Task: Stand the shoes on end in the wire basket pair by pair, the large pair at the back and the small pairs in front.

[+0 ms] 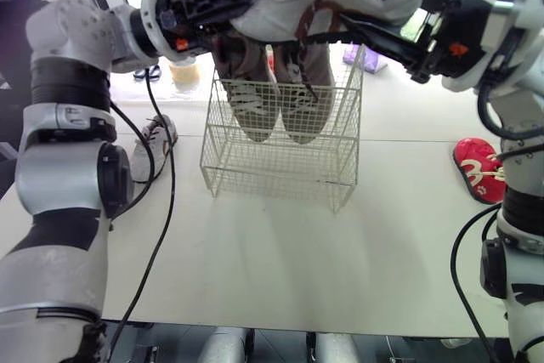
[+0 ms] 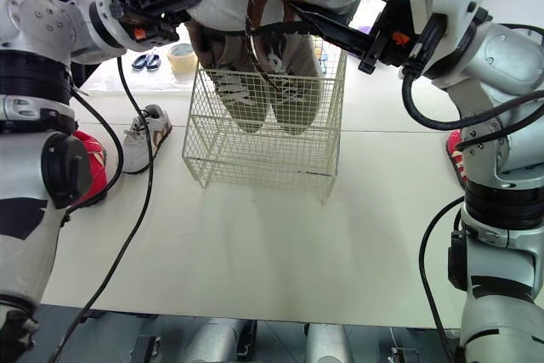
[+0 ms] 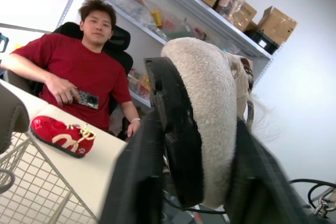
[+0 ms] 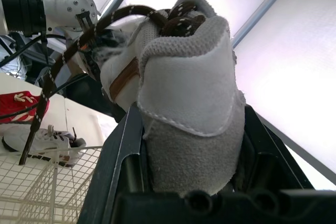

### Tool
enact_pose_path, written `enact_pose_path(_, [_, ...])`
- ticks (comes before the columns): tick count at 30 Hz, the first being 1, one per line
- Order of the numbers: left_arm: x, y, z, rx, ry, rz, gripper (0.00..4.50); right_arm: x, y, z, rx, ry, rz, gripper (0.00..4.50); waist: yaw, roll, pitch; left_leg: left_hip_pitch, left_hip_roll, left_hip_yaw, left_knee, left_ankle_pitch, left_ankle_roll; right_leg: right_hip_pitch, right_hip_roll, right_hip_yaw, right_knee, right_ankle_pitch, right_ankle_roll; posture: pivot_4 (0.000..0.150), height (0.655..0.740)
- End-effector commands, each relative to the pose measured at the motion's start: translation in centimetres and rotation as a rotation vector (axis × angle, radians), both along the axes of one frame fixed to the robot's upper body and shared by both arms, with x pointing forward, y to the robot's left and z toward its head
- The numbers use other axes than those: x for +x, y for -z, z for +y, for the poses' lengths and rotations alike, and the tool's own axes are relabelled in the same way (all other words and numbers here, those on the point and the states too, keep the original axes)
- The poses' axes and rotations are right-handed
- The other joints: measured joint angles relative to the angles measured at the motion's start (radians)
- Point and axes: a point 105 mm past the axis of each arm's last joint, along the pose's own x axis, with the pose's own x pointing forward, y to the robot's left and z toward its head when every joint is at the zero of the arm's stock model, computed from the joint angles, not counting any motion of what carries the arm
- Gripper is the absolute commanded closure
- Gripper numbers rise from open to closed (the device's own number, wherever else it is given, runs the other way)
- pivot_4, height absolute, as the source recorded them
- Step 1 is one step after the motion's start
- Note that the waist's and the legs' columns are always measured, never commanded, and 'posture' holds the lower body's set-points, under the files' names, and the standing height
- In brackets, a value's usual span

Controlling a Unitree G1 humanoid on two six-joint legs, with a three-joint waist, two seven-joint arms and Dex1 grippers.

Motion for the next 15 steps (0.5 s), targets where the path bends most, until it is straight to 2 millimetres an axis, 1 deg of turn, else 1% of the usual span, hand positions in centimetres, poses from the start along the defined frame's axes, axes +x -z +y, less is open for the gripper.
enact_pose_path(1, [-0.2,-0.7,0.1,-0.031,-0.005,-0.038,4.22,-1.5,-0.1,0.5,-0.024,-0.054,0.002,2.9,0.001,0.0,0.0,0.0,0.0,0.0,0.0,0.0,0.0,0.0,0.0,0.0,0.0,0.0,0.0,0.15,0.6595])
enact_pose_path(4, [0.2,-0.3,0.3,-0.051,-0.03,-0.025,4.23,-1.5,0.6,0.5,-0.031,-0.075,0.075,1.65,0.001,0.0,0.0,0.0,0.0,0.0,0.001,0.0,0.0,0.0,0.0,0.0,0.0,0.0,0.0,0.15,0.6595])
enact_pose_path(5, [0.3,-0.2,0.5,-0.068,-0.044,-0.027,4.23,-1.4,0.8,0.4,-0.015,-0.085,0.118,1.14,0.001,0.0,0.0,0.0,0.0,0.0,0.001,0.0,0.0,0.0,0.0,0.0,0.0,0.0,0.0,0.15,0.6595])
enact_pose_path(6, [0.3,-0.3,1.0,-0.096,-0.057,-0.025,4.23,-1.3,0.5,-0.1,0.099,-0.113,0.171,0.52,0.001,0.0,0.0,0.0,0.0,0.0,0.001,0.0,0.0,0.0,0.0,0.0,0.001,0.0,0.0,0.15,0.6595])
enact_pose_path(7, [0.4,-0.3,1.5,-0.122,-0.076,-0.024,4.23,-1.1,0.1,-0.7,0.233,-0.137,0.215,0.1,0.0,0.0,0.0,0.0,0.0,0.0,0.001,0.0,0.0,0.0,0.0,0.0,0.001,0.0,0.0,0.15,0.6595])
enact_pose_path(8, [0.4,-0.4,1.9,-0.147,-0.095,-0.02,4.23,-0.8,0.2,-1.2,0.348,-0.161,0.267,0.04,-0.004,0.0,0.0,0.0,0.001,0.0,0.002,0.0,0.0,0.0,0.0,0.0,0.0,0.0,0.0,0.15,0.6595])
enact_pose_path(9, [0.2,-0.4,2.1,-0.165,-0.103,-0.028,4.23,-0.7,0.6,-1.6,0.43,-0.181,0.319,0.04,-0.005,0.0,0.0,0.0,0.002,-0.001,0.002,0.0,-0.001,0.001,-0.001,0.001,0.0,0.001,-0.001,0.15,0.6595])
enact_pose_path(10, [0.1,-0.4,2.2,-0.176,-0.109,-0.035,4.23,-0.6,1.0,-1.7,0.47,-0.191,0.351,0.04,-0.004,0.0,0.0,0.0,0.002,-0.001,0.001,0.001,-0.002,0.0,-0.001,0.002,0.0,0.001,-0.002,0.15,0.6595])
enact_pose_path(11, [-0.2,-0.7,2.3,-0.21,-0.121,-0.054,4.23,-0.5,1.4,-2.0,0.611,-0.247,0.416,0.04,-0.001,0.0,0.0,0.0,0.002,-0.001,0.001,0.003,-0.005,0.0,-0.001,0.002,0.001,0.001,-0.002,0.15,0.6595])
enact_pose_path(13, [-0.6,-1.0,2.4,-0.252,-0.141,-0.073,4.23,-0.2,1.8,-2.5,0.78,-0.309,0.498,0.04,0.002,0.0,0.0,0.0,0.003,-0.002,0.002,0.004,-0.006,0.0,0.0,0.002,0.0,0.001,-0.002,0.15,0.6595])
enact_pose_path(14, [-0.9,-1.4,2.5,-0.294,-0.16,-0.1,4.23,-0.2,2.3,-2.2,0.871,-0.385,0.574,0.04,0.003,0.0,0.0,0.0,0.003,-0.002,0.002,0.004,-0.007,0.0,0.0,0.002,0.001,0.001,-0.002,0.15,0.6595])
enact_pose_path(15, [-1.1,-1.7,2.6,-0.342,-0.18,-0.128,4.23,-0.4,2.8,-1.5,0.966,-0.495,0.65,0.04,0.004,-0.001,0.0,0.0,0.002,-0.002,0.003,0.005,-0.008,0.0,0.0,0.002,0.001,0.002,-0.002,0.15,0.6595])
